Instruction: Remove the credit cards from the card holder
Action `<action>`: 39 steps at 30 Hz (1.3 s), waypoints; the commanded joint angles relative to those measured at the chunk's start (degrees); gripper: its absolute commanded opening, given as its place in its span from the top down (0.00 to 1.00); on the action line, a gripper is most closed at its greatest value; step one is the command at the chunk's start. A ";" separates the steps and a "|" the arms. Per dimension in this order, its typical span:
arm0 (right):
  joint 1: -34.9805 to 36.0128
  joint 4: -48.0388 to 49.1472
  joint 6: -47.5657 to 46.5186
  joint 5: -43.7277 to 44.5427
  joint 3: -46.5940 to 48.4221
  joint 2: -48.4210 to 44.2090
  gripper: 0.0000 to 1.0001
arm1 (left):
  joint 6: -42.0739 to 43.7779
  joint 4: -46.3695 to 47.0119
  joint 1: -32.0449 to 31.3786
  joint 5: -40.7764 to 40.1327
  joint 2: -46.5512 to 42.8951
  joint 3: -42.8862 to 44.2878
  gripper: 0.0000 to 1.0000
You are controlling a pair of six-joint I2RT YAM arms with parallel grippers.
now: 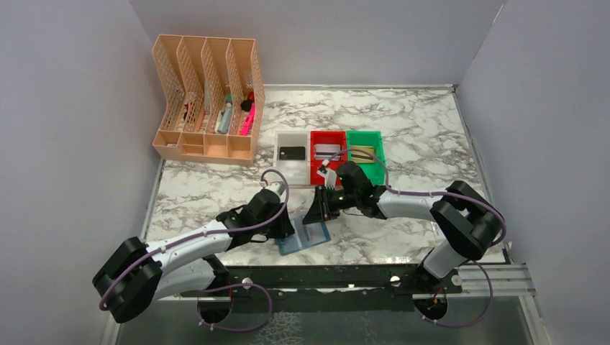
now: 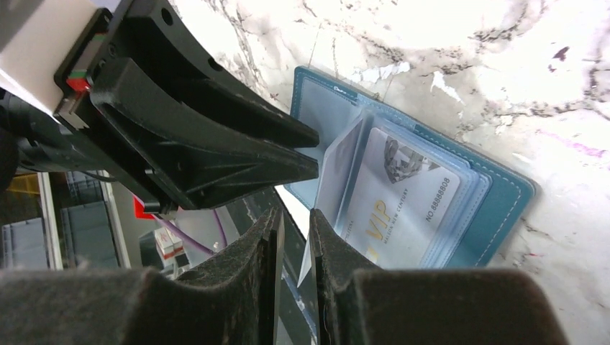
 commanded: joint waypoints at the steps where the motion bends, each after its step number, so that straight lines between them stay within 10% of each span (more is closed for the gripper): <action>1: 1.61 0.36 0.29 -0.94 1.05 0.25 0.75 | -1.65 -2.19 -0.19 -4.32 -3.04 -0.18 0.72; 24: 8.91 -2.32 0.55 3.51 7.08 6.12 0.75 | -8.89 -18.50 -0.18 -18.79 -22.11 -0.99 0.67; 39: 9.43 -8.50 -2.52 11.37 7.30 7.70 0.75 | -4.43 -11.47 -0.19 -7.34 -20.63 -1.58 0.59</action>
